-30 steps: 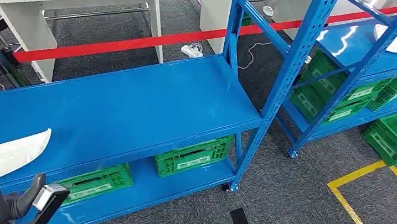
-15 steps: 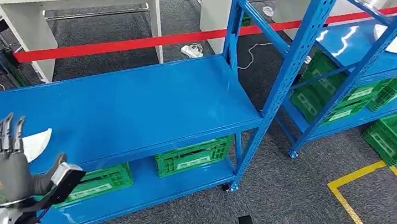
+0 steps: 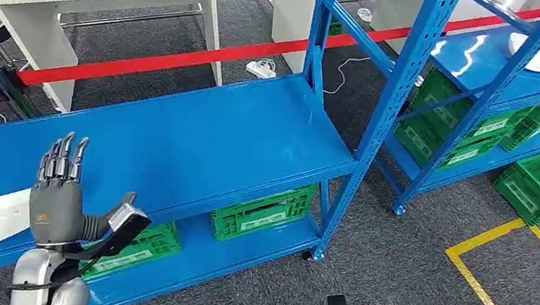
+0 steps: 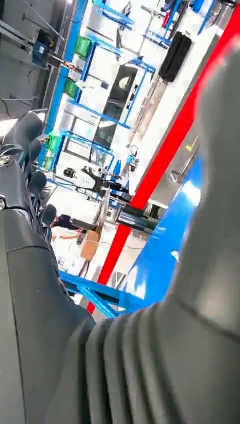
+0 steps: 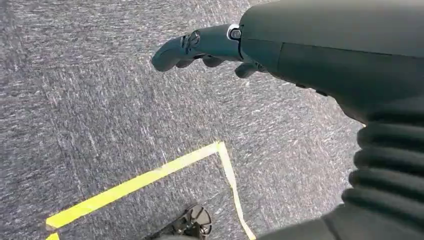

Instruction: Take the parts from the cabinet and place them on the table.

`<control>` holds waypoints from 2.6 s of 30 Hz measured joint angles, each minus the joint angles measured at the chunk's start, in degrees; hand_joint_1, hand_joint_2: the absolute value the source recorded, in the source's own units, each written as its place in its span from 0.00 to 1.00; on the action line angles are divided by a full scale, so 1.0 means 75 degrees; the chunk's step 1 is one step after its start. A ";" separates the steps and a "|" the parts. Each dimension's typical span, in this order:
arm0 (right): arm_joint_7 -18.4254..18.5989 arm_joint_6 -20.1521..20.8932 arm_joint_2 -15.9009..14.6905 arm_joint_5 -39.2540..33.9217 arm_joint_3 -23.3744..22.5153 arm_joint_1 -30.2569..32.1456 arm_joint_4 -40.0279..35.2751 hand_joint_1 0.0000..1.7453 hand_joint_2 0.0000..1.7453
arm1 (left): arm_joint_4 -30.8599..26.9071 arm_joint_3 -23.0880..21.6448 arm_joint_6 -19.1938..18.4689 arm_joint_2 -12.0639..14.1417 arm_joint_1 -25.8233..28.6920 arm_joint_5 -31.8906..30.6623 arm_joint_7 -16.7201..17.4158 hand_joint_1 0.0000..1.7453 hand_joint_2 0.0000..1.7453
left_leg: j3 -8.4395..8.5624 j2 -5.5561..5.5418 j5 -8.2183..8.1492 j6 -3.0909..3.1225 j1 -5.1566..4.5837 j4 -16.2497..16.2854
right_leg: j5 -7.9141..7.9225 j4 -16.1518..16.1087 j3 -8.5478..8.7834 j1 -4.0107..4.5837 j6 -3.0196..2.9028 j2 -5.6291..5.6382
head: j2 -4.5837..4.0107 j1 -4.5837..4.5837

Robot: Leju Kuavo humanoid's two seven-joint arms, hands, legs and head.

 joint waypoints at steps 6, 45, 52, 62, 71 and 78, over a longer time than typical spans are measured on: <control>-0.0044 0.0000 0.0003 0.0015 -0.0047 -0.0001 0.0000 0.00 1.00 | 0.0298 -0.0070 -0.0196 0.0070 -0.0202 -0.0186 0.0338 0.00 1.00 | 0.0000 0.0001 0.0001 0.0000 0.0000 0.0000 | 0.0001 0.0000 0.0001 0.0000 0.0000 -0.0001 | 0.0000 0.0000; -0.0195 -0.0070 0.0044 0.0213 -0.0294 -0.0013 0.0000 0.00 1.00 | 0.3509 0.1346 -0.0289 0.1116 -0.1241 -0.0574 0.1854 0.00 1.00 | -0.0001 -0.0003 0.0005 -0.0007 0.0001 -0.0001 | 0.0000 0.0005 0.0002 0.0001 -0.0002 -0.0003 | 0.0000 0.0000; -0.0429 -0.0125 0.0044 0.0222 -0.0361 -0.0022 0.0000 0.00 1.00 | 0.3480 0.1565 -0.0408 0.1218 -0.1230 -0.1026 0.2276 1.00 1.00 | 0.0010 -0.0001 0.0005 -0.0007 0.0001 -0.0002 | -0.0001 0.0006 0.0013 0.0001 -0.0003 -0.0002 | 0.0000 0.0000; -0.0470 -0.0160 0.0044 0.0306 -0.0373 -0.0023 0.0000 0.00 1.00 | 0.3287 0.1932 0.0075 0.1291 -0.0865 -0.1437 0.2299 1.00 1.00 | 0.0008 -0.0003 0.0006 -0.0010 0.0002 -0.0002 | -0.0002 0.0012 0.0006 0.0003 -0.0005 -0.0002 | 0.0000 0.0000; -0.0452 -0.0207 0.0047 0.0297 -0.0425 -0.0028 0.0000 0.00 1.00 | 0.3252 0.2046 0.0195 0.1294 -0.0830 -0.1775 0.2375 1.00 1.00 | 0.0007 -0.0001 0.0005 -0.0010 0.0001 -0.0002 | -0.0004 0.0012 0.0004 0.0001 -0.0007 -0.0001 | 0.0000 0.0000; -0.0466 -0.0288 0.0047 0.0280 -0.0484 -0.0033 0.0000 0.00 1.00 | 0.3279 0.2046 0.0561 0.1291 -0.0897 -0.2098 0.2505 1.00 1.00 | 0.0009 0.0000 0.0005 -0.0011 0.0002 -0.0002 | -0.0004 0.0014 0.0003 0.0003 -0.0008 0.0000 | 0.0000 0.0000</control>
